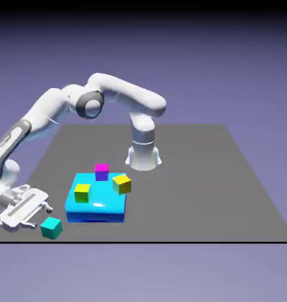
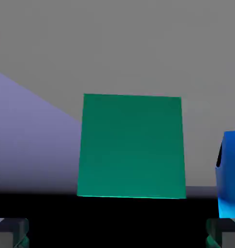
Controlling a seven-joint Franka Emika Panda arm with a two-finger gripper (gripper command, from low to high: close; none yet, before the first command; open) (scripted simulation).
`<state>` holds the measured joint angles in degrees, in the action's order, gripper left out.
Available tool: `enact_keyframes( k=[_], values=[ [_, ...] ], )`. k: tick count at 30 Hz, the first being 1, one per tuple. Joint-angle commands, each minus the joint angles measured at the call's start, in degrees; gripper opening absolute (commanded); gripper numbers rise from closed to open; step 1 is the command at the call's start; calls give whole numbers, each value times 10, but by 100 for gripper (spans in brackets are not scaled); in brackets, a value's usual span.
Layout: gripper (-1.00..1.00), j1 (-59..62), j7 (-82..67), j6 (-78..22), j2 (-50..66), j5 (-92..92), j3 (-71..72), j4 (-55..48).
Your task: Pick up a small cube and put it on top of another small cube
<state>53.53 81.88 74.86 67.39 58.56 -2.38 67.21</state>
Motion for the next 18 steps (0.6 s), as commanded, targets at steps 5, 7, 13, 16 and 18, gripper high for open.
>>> enact_keyframes(
  k=[5, 7, 13, 16, 18],
  values=[
    [-100, -34, -32, 56, -7, 14, 10, 64],
    [-100, -23, -21, 38, -5, 10, 7, 43],
    [-100, -65, -66, -8, -67, -55, -63, 81],
    [-100, -111, -116, -16, -119, -98, -112, 143],
    [-100, -142, -150, -22, -153, -127, -145, 184]
  ],
)
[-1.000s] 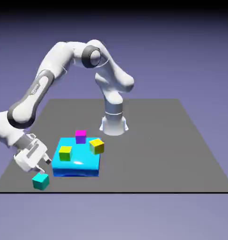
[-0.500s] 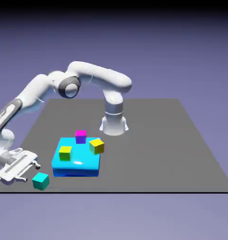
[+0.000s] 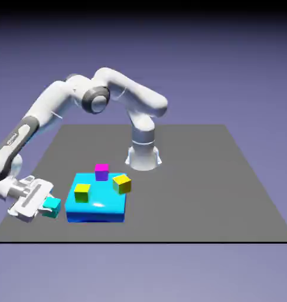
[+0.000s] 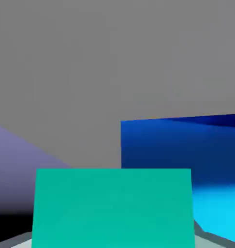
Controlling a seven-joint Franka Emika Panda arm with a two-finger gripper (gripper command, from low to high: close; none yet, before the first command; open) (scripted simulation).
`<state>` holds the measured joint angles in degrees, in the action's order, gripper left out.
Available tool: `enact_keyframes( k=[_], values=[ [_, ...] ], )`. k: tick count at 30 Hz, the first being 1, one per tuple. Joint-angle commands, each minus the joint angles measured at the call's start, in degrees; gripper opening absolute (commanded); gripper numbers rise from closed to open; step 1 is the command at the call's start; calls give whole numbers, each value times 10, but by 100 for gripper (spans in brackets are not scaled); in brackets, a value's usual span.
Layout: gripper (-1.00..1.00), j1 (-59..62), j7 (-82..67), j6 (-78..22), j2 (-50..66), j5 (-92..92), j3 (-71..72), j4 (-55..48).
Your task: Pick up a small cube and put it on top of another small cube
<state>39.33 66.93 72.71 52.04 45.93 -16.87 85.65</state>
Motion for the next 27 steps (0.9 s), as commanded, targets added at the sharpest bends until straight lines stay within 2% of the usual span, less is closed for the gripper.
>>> enact_keyframes(
  k=[1, 8, 13, 14, 20, 21, 27],
  values=[
    [-100, -15, -17, -3, -17, -15, -16, 21],
    [-100, -127, -135, -29, -135, -118, -126, 165],
    [-100, -228, -223, -114, -193, -201, -159, 257],
    [-100, -214, -223, -135, -191, -210, -156, 259],
    [-100, -245, -229, -59, -218, -198, -151, 361],
    [100, -245, -229, -59, -218, -198, -151, 361],
    [100, -214, -223, -135, -191, -210, -156, 259]
  ],
)
